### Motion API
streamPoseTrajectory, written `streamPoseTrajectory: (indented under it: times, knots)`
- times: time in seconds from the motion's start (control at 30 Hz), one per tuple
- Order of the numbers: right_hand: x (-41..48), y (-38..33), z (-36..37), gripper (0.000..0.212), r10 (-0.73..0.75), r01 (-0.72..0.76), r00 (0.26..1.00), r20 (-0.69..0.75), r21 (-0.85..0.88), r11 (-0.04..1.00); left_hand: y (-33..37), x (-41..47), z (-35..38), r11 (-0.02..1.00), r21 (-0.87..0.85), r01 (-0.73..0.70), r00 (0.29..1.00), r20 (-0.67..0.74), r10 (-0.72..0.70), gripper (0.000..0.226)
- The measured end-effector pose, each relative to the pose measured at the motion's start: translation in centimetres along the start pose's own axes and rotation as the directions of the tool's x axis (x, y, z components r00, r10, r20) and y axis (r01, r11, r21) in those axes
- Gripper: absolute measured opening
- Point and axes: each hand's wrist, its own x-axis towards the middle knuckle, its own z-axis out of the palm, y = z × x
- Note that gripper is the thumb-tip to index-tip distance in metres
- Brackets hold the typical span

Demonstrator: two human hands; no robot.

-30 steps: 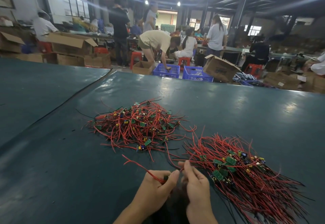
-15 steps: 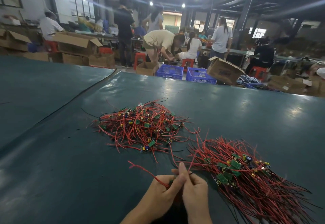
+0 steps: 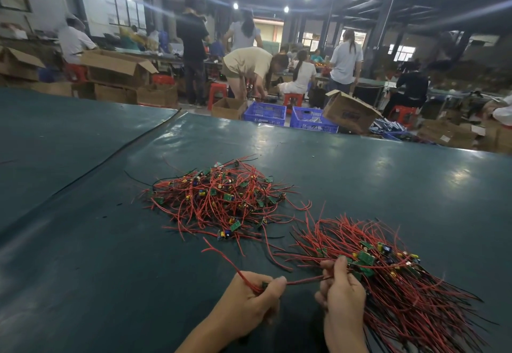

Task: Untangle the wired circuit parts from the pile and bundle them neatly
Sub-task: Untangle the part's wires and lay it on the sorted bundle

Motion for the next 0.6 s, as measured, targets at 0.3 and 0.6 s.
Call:
streamPoseTrajectory:
  times: [0.3,0.6]
  knots:
    - [-0.8,-0.4,0.6,0.046,-0.061,0.056,0.998,0.032,0.144,0.988,-0.1,0.6,-1.0,0.943,-0.319,0.098,0.973,-0.170,-0.158,0.034]
    - [-2.1,-0.6,1.1,0.056,-0.138,0.083,0.965,0.222,0.240,0.967,-0.1,1.2,-1.4,0.696,-0.712,0.096,0.895,-0.244,-0.373,0.027]
